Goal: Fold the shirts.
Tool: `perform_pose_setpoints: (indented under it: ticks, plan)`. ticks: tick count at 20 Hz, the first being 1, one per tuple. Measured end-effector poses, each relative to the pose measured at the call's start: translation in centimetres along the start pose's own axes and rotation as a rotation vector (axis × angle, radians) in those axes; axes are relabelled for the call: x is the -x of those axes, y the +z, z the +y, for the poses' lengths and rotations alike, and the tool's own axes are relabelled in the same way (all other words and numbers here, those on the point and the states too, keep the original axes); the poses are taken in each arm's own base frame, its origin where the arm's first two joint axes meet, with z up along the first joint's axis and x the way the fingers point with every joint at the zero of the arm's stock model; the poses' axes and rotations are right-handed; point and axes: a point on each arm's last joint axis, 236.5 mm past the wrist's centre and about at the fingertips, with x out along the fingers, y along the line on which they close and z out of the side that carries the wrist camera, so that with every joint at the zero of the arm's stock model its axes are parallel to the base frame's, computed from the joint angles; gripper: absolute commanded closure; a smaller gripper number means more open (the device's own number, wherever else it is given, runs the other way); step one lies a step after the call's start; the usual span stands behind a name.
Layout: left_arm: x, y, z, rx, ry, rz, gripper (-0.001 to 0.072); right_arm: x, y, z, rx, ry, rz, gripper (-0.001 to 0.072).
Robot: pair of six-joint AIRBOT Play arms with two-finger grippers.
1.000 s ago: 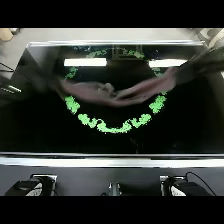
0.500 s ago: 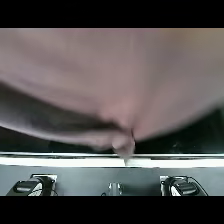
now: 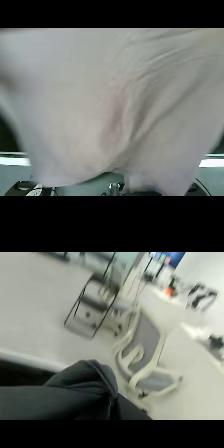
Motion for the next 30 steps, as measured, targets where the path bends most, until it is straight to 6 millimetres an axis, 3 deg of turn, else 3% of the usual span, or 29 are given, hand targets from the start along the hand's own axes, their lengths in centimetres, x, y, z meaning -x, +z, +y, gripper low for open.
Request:
perform_pose_setpoints:
  ticks: [3, 5, 7, 9, 12, 14, 15, 17, 18, 19, 20, 21, 23, 25, 26, 27, 30]
  plan:
    - [-6.7, -8.3, 3.8, 0.069, 0.054, 0.238, 0.0680, -10.0, -3.6, 5.5, 0.007, 0.057, 0.134, 0.0692]
    - [-10.2, -13.4, 6.1, 0.101, 0.090, 0.372, 0.0680, -16.1, -7.0, 9.8, -0.019, 0.098, 0.222, 0.0693]
    - [-13.3, -17.6, 8.1, 0.125, 0.120, 0.468, 0.0680, -20.9, -10.9, 14.1, -0.047, 0.143, 0.307, 0.0693]
    - [-15.7, -21.0, 9.7, 0.145, 0.143, 0.539, 0.0680, -24.1, -14.9, 18.3, -0.081, 0.206, 0.393, 0.0692]
    - [-18.6, -25.7, 11.6, 0.172, 0.167, 0.630, 0.0680, -26.7, -19.5, 23.9, -0.145, 0.305, 0.491, 0.0692]
    - [-19.9, -28.9, 12.3, 0.194, 0.172, 0.697, 0.0677, -27.3, -22.3, 27.3, -0.190, 0.375, 0.569, 0.0689]
    - [-20.4, -30.5, 12.4, 0.214, 0.171, 0.735, 0.0626, -27.3, -23.8, 28.7, -0.205, 0.407, 0.616, 0.0600]
    - [-20.8, -33.3, 12.3, 0.273, 0.167, 0.811, 0.0092, -26.6, -26.4, 31.2, -0.225, 0.469, 0.710, 0.0324]
    - [-20.5, -34.2, 12.3, 0.303, 0.166, 0.844, 0.0045, -26.1, -27.2, 31.8, -0.225, 0.501, 0.744, 0.0231]
    - [-20.0, -34.9, 12.7, 0.324, 0.171, 0.877, 0.0045, -25.6, -28.0, 31.8, -0.211, 0.530, 0.778, 0.0203]
    - [-19.3, -35.3, 13.2, 0.335, 0.173, 0.911, 0.0053, -24.9, -29.1, 31.2, -0.187, 0.551, 0.822, 0.0230]
    - [-18.1, -35.6, 13.9, 0.346, 0.172, 0.955, 0.0092, -24.1, -30.4, 30.1, -0.154, 0.566, 0.874, 0.0339]
    - [-15.2, -36.6, 15.5, 0.386, 0.185, 1.040, 0.0219, -21.6, -33.7, 27.3, -0.092, 0.616, 1.016, 0.0359]
    - [-12.0, -38.1, 16.4, 0.440, 0.201, 1.113, 0.0216, -19.0, -37.1, 24.6, -0.054, 0.664, 1.156, 0.0371]
    - [-10.4, -39.3, 16.2, 0.468, 0.200, 1.155, 0.0215, -18.4, -38.2, 23.6, -0.056, 0.674, 1.188, 0.0430]
    - [-8.6, -40.8, 16.0, 0.493, 0.201, 1.205, 0.0215, -17.2, -39.3, 23.0, -0.064, 0.698, 1.237, 0.0497]
    - [-4.4, -45.4, 14.9, 0.545, 0.186, 1.329, 0.0215, -14.9, -41.2, 22.7, -0.084, 0.752, 1.323, 0.0512]
